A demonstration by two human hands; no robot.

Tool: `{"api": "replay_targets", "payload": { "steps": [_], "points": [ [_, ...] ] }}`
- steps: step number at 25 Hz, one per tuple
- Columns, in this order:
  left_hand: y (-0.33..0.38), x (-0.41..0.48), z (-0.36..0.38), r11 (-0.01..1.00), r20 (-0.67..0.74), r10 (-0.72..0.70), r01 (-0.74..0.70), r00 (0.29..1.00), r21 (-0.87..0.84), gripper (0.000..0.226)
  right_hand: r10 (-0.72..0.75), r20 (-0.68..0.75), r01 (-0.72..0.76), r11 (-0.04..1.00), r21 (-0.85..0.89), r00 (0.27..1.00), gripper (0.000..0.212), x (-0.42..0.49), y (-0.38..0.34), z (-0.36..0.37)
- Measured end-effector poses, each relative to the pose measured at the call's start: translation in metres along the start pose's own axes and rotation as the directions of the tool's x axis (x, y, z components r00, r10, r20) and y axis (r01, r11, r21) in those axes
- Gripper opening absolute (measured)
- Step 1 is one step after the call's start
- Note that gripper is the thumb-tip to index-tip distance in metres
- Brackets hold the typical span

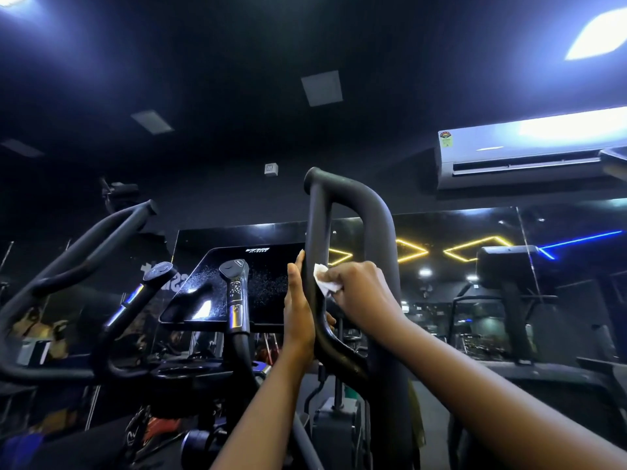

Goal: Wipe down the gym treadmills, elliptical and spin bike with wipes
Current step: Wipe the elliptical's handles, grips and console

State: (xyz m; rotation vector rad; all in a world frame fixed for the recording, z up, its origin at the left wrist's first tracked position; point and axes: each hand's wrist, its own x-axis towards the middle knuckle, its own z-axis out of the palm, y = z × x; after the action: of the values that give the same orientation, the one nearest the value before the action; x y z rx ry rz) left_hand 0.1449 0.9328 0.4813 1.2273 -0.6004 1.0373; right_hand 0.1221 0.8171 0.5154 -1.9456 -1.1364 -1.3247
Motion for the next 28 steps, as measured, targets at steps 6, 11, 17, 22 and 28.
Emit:
{"api": "replay_targets", "payload": {
  "steps": [6, 11, 17, 22, 28],
  "points": [
    [-0.002, 0.002, -0.002, 0.999, -0.012, -0.032, 0.032, 0.999, -0.031, 0.073, -0.135, 0.271, 0.17, 0.979, -0.11, 0.953, 0.023, -0.022, 0.001, -0.019],
    [-0.002, -0.002, 0.0, 0.999, 0.003, -0.024, 0.024, 1.0, 0.047, 0.075, -0.184, -0.126, 0.157, 0.968, -0.198, 0.975, 0.018, 0.067, -0.001, -0.051],
    [-0.002, -0.002, 0.001, 0.997, -0.012, -0.014, 0.015, 1.0, 0.08, 0.072, -0.295, 0.007, 0.251, 0.8, -0.545, 0.955, 0.022, 0.119, -0.007, -0.024],
    [-0.006, -0.001, 0.001, 0.997, -0.052, 0.002, 0.002, 0.999, 0.08, 0.074, -0.429, 0.135, 0.434, 0.741, -0.513, 0.893, 0.03, 0.054, 0.001, -0.004],
    [0.001, -0.007, 0.005, 0.991, -0.07, 0.015, -0.006, 0.997, 0.136, 0.063, -0.478, 0.206, 0.501, 0.647, -0.574, 0.854, 0.029, 0.096, 0.0, -0.035]
  ]
}}
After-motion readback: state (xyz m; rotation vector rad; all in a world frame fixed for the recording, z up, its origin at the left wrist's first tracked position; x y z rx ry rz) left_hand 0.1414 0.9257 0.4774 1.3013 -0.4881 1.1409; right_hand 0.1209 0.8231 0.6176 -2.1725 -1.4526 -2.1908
